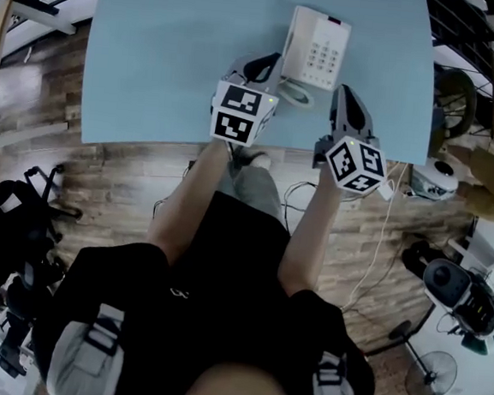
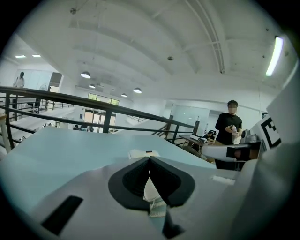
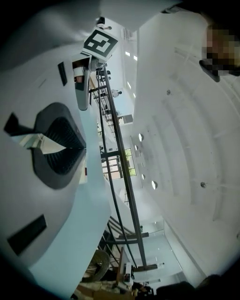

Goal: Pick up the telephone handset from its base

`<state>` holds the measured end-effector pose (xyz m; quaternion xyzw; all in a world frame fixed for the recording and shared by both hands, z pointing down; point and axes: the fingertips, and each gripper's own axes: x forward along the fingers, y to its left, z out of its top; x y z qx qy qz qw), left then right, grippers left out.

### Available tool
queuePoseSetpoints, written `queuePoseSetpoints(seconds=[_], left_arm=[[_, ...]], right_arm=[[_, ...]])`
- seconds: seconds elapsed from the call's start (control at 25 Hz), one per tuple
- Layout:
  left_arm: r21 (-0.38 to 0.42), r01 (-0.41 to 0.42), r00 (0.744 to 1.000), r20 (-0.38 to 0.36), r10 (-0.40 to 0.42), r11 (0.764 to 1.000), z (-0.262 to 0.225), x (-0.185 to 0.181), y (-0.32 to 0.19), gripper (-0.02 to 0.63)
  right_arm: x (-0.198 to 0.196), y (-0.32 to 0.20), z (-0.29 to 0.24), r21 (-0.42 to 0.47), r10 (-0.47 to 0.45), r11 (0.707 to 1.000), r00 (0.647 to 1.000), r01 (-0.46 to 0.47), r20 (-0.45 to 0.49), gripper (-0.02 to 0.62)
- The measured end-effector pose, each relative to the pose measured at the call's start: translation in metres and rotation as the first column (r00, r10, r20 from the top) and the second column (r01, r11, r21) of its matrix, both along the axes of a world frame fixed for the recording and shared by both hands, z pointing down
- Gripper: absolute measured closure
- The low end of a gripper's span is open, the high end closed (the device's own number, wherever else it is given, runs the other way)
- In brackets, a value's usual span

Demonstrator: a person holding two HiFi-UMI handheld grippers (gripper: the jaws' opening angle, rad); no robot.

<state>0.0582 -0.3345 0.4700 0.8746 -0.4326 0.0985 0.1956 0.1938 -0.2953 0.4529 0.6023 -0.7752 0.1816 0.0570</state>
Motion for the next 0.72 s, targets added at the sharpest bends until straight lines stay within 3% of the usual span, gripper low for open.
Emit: queuePoseSetpoints(seconds=[0.16,0.44,0.56,0.72], left_arm=[[-0.038,-0.019,1.0,-0.003,0.019,0.999,0.014,0.015,-0.005,0.606],[-0.104,0.027,1.0,0.01,-0.026,0.994,0.046,0.016,-0.018,0.606],[-0.147,0.025,1.0,-0.009,-0.027,0.989,0.067,0.019,-0.031,0.606],[-0.209,-0.018,0.997,-0.074,0.002,0.978,0.089,0.035,-0.047,0.524]], right_arm=[[0.023,-0.006,0.015,-0.027,0.047,0.999,0.999,-0.047,0.016,0.598],[0.003,-0.016,0.039,-0.065,-0.024,0.998,0.998,0.028,0.051,0.598],[0.012,-0.017,0.054,-0.094,-0.009,0.996,0.998,0.014,0.058,0.598],[0.03,-0.014,0.07,-0.132,0.023,0.991,0.998,-0.015,0.055,0.598]])
